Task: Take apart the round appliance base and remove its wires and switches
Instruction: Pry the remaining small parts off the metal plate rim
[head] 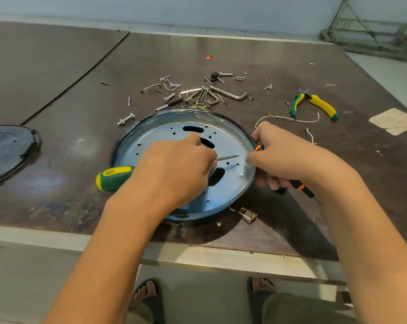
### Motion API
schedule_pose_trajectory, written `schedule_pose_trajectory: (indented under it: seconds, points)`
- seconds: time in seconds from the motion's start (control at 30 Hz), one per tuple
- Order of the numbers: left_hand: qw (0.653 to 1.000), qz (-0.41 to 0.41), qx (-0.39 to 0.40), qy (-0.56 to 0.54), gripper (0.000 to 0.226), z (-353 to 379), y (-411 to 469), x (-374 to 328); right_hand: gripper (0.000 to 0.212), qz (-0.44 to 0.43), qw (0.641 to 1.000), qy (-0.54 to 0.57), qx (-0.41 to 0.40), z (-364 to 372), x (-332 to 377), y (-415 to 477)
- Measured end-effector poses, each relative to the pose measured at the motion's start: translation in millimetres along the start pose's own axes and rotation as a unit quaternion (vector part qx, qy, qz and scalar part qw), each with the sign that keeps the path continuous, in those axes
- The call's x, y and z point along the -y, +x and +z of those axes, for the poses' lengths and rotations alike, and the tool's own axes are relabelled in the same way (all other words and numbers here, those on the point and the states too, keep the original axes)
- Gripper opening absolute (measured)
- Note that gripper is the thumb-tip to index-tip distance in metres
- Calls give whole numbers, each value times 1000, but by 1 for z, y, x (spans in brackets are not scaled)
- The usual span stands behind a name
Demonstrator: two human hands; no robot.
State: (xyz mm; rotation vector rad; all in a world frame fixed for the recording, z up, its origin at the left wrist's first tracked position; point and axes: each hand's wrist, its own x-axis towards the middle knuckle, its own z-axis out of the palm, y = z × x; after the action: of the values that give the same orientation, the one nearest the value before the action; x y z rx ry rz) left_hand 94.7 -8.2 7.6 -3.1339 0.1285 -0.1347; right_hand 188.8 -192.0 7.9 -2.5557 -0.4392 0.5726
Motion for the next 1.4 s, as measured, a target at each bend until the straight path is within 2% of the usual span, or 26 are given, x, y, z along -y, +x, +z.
schedule_pose_trajectory:
  seconds: [0.13,0.2,0.27,0.37,0.47,0.6,0.73,1.0,1.23,1.4]
  points:
    - [1000,19,-24,-5,35,-1,4,-12,22,-21,999,38,8,-4,-3,-5]
    - [999,33,-24,3,38,-2,6,-11,20,-31,997,71,-24,-8,-7,-6]
    - [999,38,-11,3,40,-1,6,-5,17,-53,983,156,-78,-15,-11,-5]
    - [998,54,8,-28,40,-1,4,5,13,-115,922,333,-158,-27,-12,-8]
    - [996,65,27,-52,40,-1,2,11,14,-200,845,458,-189,-34,-4,-16]
    - [995,60,41,-61,45,-4,1,13,16,-279,774,508,-254,-26,10,-20]
    - [995,46,47,-79,46,-4,-1,15,19,-331,742,511,-281,-14,23,-22]
    - [994,63,32,-78,38,-4,-2,14,14,-390,727,487,-286,-18,32,-26]
    - [993,75,18,-86,39,-1,-5,12,13,-335,791,437,-267,8,32,-13]
    - [991,64,18,-117,37,2,-5,14,12,-325,801,435,-252,2,29,-12]
